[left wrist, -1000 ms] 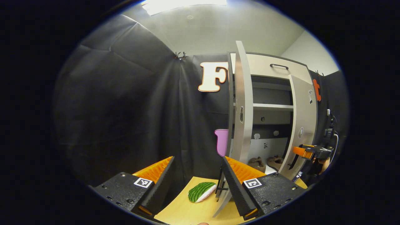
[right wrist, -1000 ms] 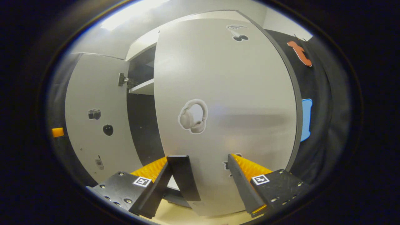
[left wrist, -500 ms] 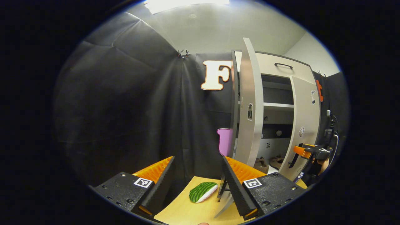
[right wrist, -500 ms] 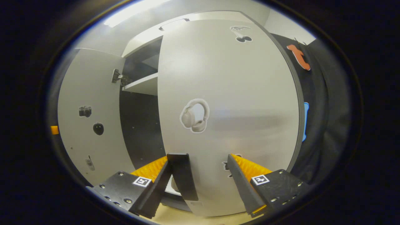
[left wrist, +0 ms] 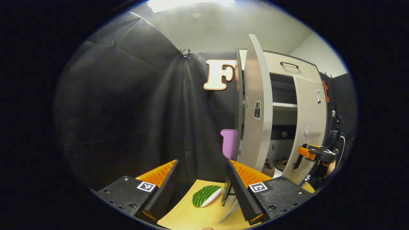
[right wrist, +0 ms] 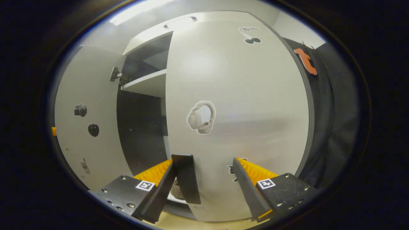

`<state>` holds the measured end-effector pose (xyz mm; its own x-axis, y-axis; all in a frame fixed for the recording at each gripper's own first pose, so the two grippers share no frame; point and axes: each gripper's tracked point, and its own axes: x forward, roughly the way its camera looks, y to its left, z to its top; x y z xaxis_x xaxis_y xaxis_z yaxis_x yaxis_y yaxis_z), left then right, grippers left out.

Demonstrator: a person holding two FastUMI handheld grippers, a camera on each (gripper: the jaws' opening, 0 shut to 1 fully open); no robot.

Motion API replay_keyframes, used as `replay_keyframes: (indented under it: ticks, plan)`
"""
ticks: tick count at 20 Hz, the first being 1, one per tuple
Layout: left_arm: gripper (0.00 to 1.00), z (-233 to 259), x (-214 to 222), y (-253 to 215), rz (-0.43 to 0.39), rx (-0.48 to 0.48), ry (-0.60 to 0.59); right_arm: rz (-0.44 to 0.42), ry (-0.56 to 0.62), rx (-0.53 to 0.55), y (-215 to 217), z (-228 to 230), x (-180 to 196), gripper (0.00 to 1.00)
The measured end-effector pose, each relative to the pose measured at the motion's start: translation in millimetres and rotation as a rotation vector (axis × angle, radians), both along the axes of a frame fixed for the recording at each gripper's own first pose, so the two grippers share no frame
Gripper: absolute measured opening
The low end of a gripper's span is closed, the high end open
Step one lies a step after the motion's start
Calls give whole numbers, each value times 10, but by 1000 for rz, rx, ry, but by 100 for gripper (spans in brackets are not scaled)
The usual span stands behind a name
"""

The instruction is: Grab one shoe with the right hand and put it into the shoe cabinet, grab the other shoe with the left hand and put it into the shoe cabinet; then close the right door with the right hand and the left door with the left hand.

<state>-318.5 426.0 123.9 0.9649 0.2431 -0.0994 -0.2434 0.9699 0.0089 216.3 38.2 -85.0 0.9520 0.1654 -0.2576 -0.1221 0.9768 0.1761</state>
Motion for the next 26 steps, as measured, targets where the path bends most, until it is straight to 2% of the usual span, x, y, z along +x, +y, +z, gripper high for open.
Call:
replay_keyframes:
  ticks: [1, 2, 3, 9, 10, 11, 12, 13, 14, 15, 16, 17, 18, 19, 20, 21, 22, 24, 25, 26]
  plan:
    - [85, 0, 5, -5, -5, 1, 0, -2, -1, -3, 3, -4, 3, 100]
    - [90, -4, 4, -6, -10, 1, 3, -4, -2, -5, 3, -6, 14, 100]
    - [90, -9, 5, -10, -14, -1, 5, -6, -5, -7, 4, -7, 18, 97]
    - [90, -80, 30, -60, -50, -24, 24, -15, -6, -17, 11, -10, 17, 100]
    - [86, -102, 40, -70, -57, -27, 28, -17, -7, -18, 12, -9, 17, 100]
    - [90, -125, 47, -79, -66, -29, 32, -17, -6, -18, 14, -10, 20, 100]
    - [91, -150, 56, -86, -78, -30, 37, -15, -7, -19, 13, -6, 19, 100]
    - [86, -173, 70, -97, -88, -31, 44, -13, -7, -18, 15, -5, 9, 100]
    - [90, -208, 73, -116, -105, -31, 52, -12, -6, -20, 13, -8, 13, 100]
    - [86, -233, 88, -146, -124, -28, 59, -11, -6, -19, 15, -10, 7, 100]
    - [91, -272, 93, -181, -145, -26, 64, -11, -6, -20, 14, -7, 10, 100]
    - [86, -302, 103, -232, -170, -23, 70, -10, -6, -20, 15, -8, 7, 100]
    - [91, -321, 105, -285, -196, -18, 74, -9, -7, -21, 16, -9, 6, 100]
    - [91, -340, 114, -339, -223, -13, 78, -7, -8, -21, 18, -10, 3, 100]
    - [86, -379, 138, -350, -232, -1, 83, -3, -8, -20, 23, -9, 6, 98]
    - [91, -385, 173, -353, -234, 14, 85, 6, -8, -18, 30, -13, -5, 98]
    - [84, -383, 177, -368, -243, 16, 84, 14, -10, -18, 34, -10, -7, 100]
    - [86, -395, 205, -444, -278, -16, 79, 34, -4, -8, 40, -22, -34, 98]
    - [85, -400, 221, -468, -293, -34, 78, 38, -3, 2, 36, -22, -60, 100]
    - [80, -407, 249, -489, -309, -48, 75, 39, -9, 9, 25, -1, -93, 100]
